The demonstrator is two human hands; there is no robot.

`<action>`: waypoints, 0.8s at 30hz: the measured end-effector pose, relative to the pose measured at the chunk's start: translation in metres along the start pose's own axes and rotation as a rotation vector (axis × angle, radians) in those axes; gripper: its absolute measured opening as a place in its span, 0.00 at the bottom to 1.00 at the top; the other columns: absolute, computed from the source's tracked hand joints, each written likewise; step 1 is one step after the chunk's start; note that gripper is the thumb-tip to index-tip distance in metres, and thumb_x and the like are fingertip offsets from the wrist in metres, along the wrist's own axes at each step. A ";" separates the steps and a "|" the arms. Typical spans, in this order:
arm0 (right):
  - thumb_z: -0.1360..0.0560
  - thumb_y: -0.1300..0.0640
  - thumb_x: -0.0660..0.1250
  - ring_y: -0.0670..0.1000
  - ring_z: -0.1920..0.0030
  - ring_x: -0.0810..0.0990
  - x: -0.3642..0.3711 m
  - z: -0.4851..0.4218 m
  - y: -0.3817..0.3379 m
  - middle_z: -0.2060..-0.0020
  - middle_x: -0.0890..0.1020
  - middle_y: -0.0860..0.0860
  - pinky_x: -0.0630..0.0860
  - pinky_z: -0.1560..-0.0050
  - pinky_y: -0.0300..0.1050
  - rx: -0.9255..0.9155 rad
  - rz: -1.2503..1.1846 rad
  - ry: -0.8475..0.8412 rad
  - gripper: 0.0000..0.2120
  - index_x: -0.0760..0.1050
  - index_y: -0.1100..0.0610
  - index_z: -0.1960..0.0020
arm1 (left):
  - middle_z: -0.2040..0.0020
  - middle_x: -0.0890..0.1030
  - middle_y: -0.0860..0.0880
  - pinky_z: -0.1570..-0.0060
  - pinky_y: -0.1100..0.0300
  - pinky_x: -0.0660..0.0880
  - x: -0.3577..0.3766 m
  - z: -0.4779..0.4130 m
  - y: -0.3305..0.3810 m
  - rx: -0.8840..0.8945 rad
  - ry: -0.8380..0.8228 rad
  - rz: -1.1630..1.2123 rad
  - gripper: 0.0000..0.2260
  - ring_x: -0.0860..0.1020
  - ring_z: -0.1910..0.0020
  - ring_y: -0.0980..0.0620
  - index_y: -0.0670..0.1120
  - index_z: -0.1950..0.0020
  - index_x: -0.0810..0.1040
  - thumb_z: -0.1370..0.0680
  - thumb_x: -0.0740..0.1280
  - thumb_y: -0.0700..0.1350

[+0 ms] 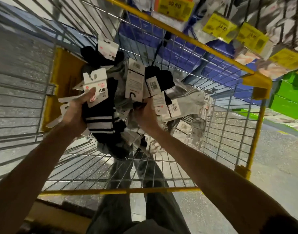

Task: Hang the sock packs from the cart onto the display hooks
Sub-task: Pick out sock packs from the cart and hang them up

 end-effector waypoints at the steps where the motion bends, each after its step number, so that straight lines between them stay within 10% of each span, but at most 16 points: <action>1: 0.26 0.65 0.67 0.52 0.56 0.79 0.006 0.008 0.010 0.50 0.79 0.58 0.81 0.52 0.51 0.054 -0.007 -0.059 0.15 0.67 0.59 0.42 | 0.56 0.85 0.51 0.58 0.61 0.80 -0.002 0.002 0.002 -0.023 -0.012 0.021 0.12 0.84 0.60 0.52 0.48 0.49 0.84 0.19 0.62 0.50; 6: 0.24 0.56 0.70 0.57 0.44 0.75 0.034 0.055 0.028 0.41 0.77 0.63 0.74 0.41 0.47 0.158 0.293 -0.672 0.18 0.75 0.67 0.39 | 0.55 0.85 0.49 0.57 0.60 0.80 -0.009 0.006 0.006 -0.042 -0.054 0.075 0.16 0.83 0.61 0.52 0.48 0.53 0.87 0.18 0.60 0.51; 15: 0.25 0.66 0.69 0.61 0.44 0.79 0.045 0.052 0.015 0.44 0.78 0.63 0.76 0.53 0.48 0.248 0.454 -0.659 0.18 0.72 0.67 0.37 | 0.54 0.84 0.49 0.54 0.58 0.80 -0.018 0.011 0.009 -0.102 -0.089 0.115 0.16 0.82 0.59 0.51 0.47 0.49 0.86 0.18 0.60 0.52; 19: 0.25 0.69 0.64 0.50 0.68 0.73 0.009 0.042 -0.004 0.65 0.74 0.57 0.69 0.68 0.40 0.256 0.206 -0.592 0.03 0.75 0.64 0.56 | 0.51 0.85 0.49 0.50 0.57 0.81 -0.026 0.011 0.010 -0.089 -0.059 0.125 0.15 0.83 0.55 0.50 0.46 0.42 0.83 0.18 0.61 0.51; 24: 0.31 0.63 0.60 0.55 0.59 0.74 -0.059 0.031 -0.018 0.62 0.74 0.57 0.74 0.69 0.39 0.360 -0.164 -0.452 0.14 0.74 0.74 0.52 | 0.60 0.85 0.50 0.62 0.61 0.80 -0.026 0.012 0.012 -0.073 -0.109 0.139 0.19 0.84 0.63 0.53 0.47 0.57 0.87 0.17 0.58 0.49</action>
Point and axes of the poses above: each hand's wrist, its own z-axis away from the middle knuckle, its own x-axis out of the palm, y = z × x, the point moved 1 cm from there along -z, towards the middle knuckle
